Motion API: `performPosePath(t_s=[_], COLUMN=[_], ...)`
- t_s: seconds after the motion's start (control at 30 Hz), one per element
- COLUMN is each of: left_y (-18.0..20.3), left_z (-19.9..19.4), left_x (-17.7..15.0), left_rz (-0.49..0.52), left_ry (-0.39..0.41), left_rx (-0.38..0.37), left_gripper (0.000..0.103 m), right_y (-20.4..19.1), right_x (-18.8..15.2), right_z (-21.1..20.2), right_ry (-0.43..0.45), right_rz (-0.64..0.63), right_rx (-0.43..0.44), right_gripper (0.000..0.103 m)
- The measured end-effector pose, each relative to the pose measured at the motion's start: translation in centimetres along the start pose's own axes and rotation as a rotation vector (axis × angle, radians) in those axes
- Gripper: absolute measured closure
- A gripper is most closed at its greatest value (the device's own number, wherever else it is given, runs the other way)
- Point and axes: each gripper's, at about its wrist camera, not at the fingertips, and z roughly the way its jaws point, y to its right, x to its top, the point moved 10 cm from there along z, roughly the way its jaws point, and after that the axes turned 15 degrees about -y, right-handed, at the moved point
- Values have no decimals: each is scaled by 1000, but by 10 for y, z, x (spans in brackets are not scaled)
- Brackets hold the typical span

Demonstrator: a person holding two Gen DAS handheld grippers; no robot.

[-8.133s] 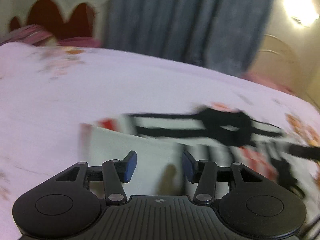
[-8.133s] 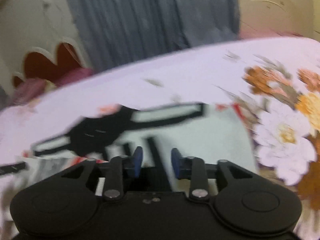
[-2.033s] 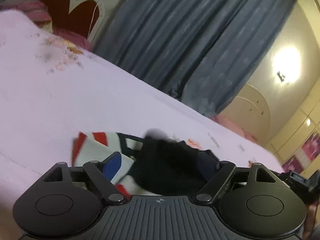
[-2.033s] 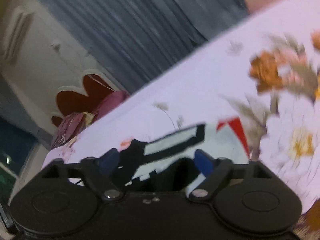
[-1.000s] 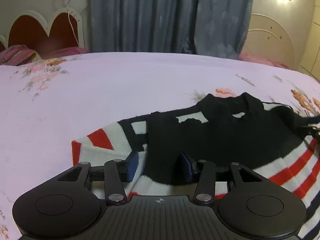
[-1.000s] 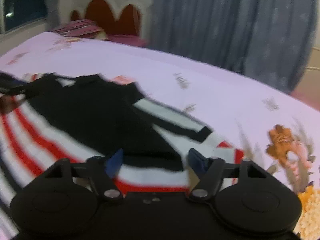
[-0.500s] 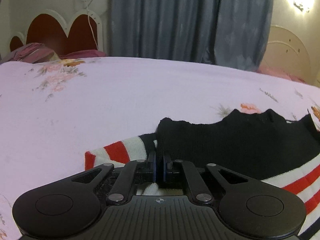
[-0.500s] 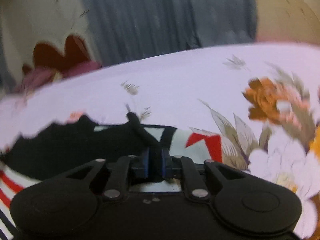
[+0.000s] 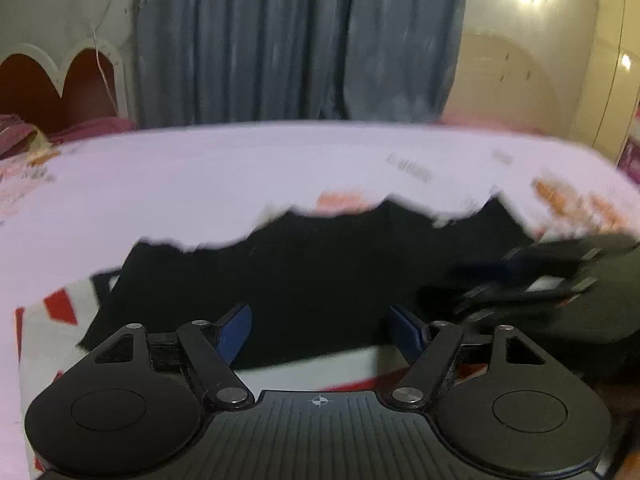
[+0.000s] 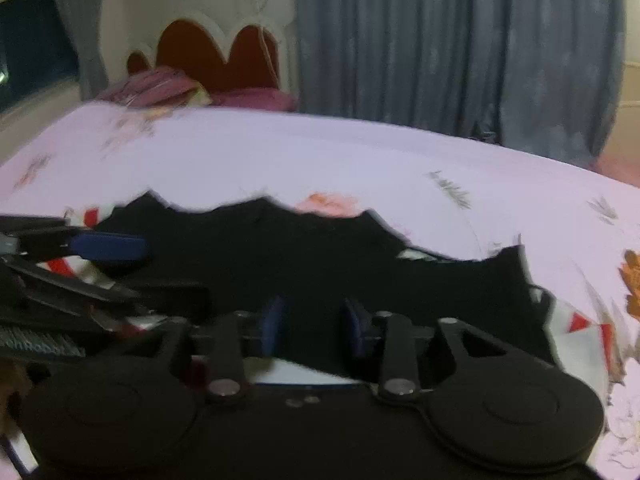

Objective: Fold small clothes

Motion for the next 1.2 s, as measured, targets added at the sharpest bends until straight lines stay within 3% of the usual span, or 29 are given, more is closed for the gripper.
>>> performPosePath(t_s=[0.03, 0.07, 0.13, 0.2, 0.33, 0.37, 0.4, 0.43, 0.57, 0.67, 0.7, 0.73, 0.8, 0.9, 0.97, 1.03, 1.07, 1.2], left_y=[-13, -37, -73, -87, -73, -64, -51, -38, 13, 33, 31, 26, 0, -48, -56, -43, -30, 30], left_z=[-2, -5, -13, -17, -22, -30, -35, -43, -55, -42, -44, -48, -53, -64, -76, -91, -98, -95], left_x=[-3, -10, -22, -27, -20, -18, -15, -18, -38, -59, -64, -67, -77, -98, -102, -100, -99, -108], left_rz=[-2, -15, -28, -45, -51, -55, -57, -51, -34, 15, 29, 39, 16, -59, -78, -104, -114, -35], left_ry=[15, 20, 29, 15, 4, 25, 42, 54, 59, 3, 12, 24, 18, 3, -5, 34, 57, 44], left_rx=[32, 89, 140, 120, 158, 134, 106, 78, -13, 12, 23, 35, 98, 142, 169, 135, 87, 30], left_gripper=[28, 28, 28, 28, 28, 28, 28, 28, 28, 28, 26, 17, 12, 11, 12, 12, 12, 12], right_y=[7, 19, 77, 114, 100, 93, 86, 77, 18, -7, -8, -2, 23, 73, 75, 60, 49, -13], right_x=[-3, -7, -21, -33, -22, -20, -19, -22, -38, -54, -59, -64, -79, -113, -118, -111, -108, -106], right_z=[-2, -3, -12, -20, -26, -35, -48, -59, -50, -42, -44, -46, -54, -68, -75, -87, -92, -82], right_ry=[3, -6, -13, -6, -38, -9, 45, 83, 18, -25, -30, -33, -68, -115, -117, -79, -48, -61], right_rz=[-12, -24, 86, 200, 153, 154, 151, 139, 18, -44, -61, -68, -21, 126, 131, 128, 121, 53], right_rx=[5, -44, -231, -181, -216, -221, -233, -229, -80, -69, -90, -115, -159, -191, -189, -183, -167, -79], right_gripper=[70, 71, 72, 75, 67, 49, 24, 20, 64, 59, 49, 44, 38, 39, 41, 60, 63, 60])
